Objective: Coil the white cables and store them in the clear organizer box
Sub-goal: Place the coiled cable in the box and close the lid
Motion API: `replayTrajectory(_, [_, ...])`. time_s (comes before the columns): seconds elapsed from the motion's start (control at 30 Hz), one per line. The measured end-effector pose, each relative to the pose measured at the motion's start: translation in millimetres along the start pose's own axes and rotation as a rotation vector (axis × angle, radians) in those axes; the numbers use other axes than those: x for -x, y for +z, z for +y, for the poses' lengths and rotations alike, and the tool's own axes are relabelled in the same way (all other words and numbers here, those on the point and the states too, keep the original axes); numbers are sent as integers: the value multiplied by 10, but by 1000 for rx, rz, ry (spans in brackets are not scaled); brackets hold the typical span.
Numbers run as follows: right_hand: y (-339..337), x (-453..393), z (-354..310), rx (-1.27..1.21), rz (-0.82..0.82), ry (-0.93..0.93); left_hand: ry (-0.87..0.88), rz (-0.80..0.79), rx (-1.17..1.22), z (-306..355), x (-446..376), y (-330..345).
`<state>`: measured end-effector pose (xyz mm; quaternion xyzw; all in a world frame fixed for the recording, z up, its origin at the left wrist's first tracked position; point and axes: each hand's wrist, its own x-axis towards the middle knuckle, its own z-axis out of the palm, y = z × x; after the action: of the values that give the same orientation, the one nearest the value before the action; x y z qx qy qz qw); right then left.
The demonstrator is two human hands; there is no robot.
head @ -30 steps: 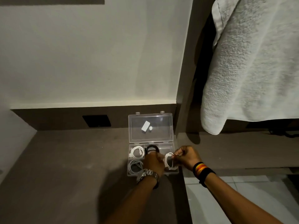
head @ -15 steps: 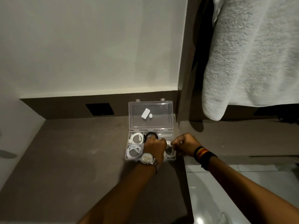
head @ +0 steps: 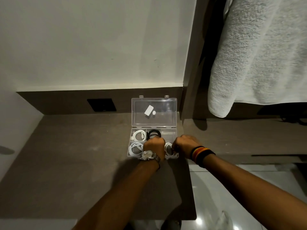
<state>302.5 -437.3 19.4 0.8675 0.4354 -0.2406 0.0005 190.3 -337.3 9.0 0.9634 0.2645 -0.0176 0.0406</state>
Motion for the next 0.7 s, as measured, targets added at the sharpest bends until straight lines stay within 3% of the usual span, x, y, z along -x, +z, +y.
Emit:
replayTrajectory(0.1, [29, 11, -11, 99, -10, -46, 3, 36, 84, -65, 3, 27])
replayTrajectory(0.3, [131, -18, 9, 163, 231, -93, 3, 6, 48, -79, -92, 84])
replayTrajectory(0.53, [135, -233, -46, 36, 146, 91, -9, -149, 77, -93, -359, 193])
replayTrajectory(0.7, [170, -258, -58, 29, 164, 113, -5, -106, 83, -91, -297, 194])
